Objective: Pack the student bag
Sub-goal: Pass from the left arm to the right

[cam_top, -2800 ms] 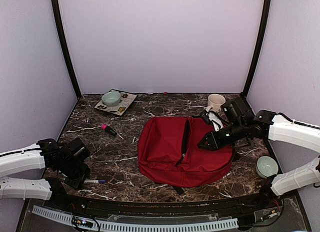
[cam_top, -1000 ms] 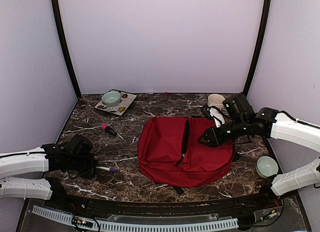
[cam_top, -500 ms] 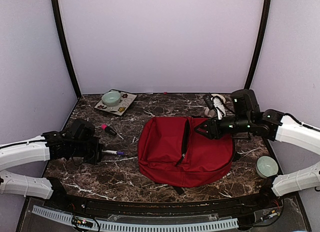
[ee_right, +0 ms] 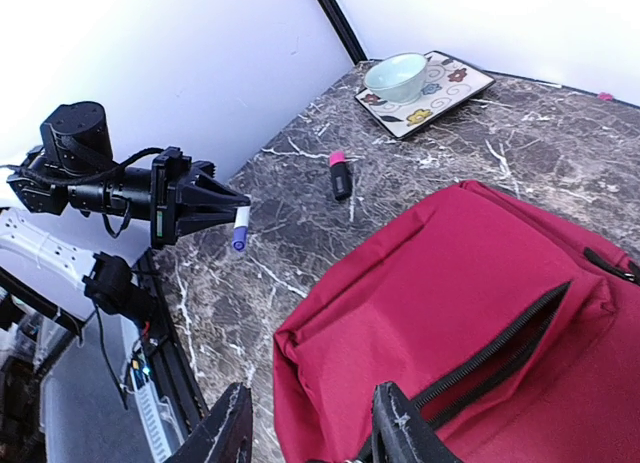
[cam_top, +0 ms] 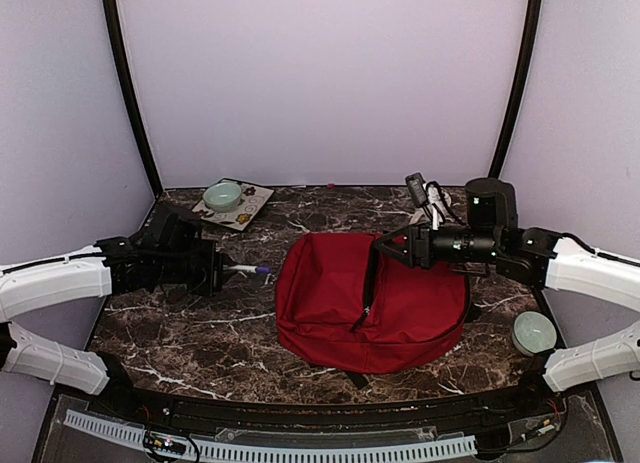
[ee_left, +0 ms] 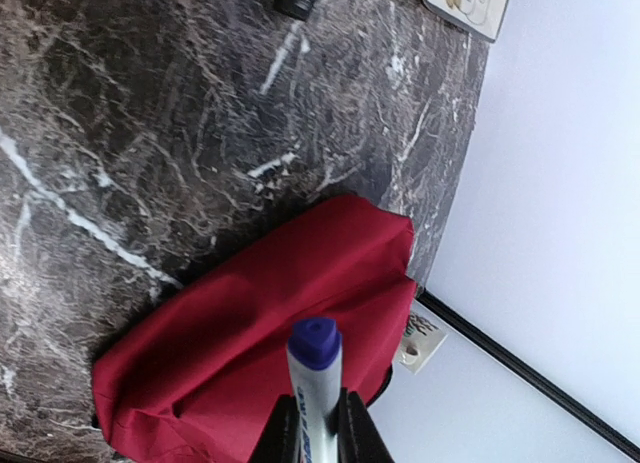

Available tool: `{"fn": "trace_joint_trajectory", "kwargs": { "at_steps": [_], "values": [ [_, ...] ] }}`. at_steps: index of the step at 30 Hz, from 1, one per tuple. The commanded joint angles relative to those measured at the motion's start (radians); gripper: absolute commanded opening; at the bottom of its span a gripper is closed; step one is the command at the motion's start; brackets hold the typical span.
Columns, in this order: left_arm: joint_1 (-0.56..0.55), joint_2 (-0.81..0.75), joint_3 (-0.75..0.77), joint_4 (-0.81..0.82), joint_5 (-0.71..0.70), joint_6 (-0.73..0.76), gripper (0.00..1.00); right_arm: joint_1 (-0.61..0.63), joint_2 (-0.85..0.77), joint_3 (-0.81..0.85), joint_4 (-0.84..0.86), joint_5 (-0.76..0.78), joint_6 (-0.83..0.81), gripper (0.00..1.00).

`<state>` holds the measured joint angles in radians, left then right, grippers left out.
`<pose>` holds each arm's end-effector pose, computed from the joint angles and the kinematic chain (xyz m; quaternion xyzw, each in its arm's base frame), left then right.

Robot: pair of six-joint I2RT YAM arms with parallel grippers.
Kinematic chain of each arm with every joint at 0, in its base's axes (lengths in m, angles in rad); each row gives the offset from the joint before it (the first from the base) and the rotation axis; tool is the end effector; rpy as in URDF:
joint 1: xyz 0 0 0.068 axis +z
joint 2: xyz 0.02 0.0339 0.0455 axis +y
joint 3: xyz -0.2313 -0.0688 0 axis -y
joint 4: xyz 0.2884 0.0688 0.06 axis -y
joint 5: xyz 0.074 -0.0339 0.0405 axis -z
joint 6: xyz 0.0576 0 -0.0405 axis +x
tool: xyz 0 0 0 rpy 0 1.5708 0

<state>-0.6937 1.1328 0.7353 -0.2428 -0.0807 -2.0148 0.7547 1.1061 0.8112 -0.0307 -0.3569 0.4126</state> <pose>0.2463 -0.1987 0.1881 -0.5622 0.6940 -0.4301 0.1315 0.2273 0.2414 0.2529 -0.2381 0.7702 0.4366 0.3994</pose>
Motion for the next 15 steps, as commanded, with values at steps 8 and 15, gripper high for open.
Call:
{"fn": "trace_joint_trajectory", "kwargs": {
  "at_steps": [8,15],
  "values": [
    [-0.029,0.121,0.167,0.091,0.06,0.034,0.0,0.045,0.15,0.112,0.149,-0.06,0.098,0.41],
    [-0.09,0.216,0.333,0.089,0.034,0.024,0.0,0.087,0.231,0.19,0.157,-0.048,0.097,0.41]
  ]
}}
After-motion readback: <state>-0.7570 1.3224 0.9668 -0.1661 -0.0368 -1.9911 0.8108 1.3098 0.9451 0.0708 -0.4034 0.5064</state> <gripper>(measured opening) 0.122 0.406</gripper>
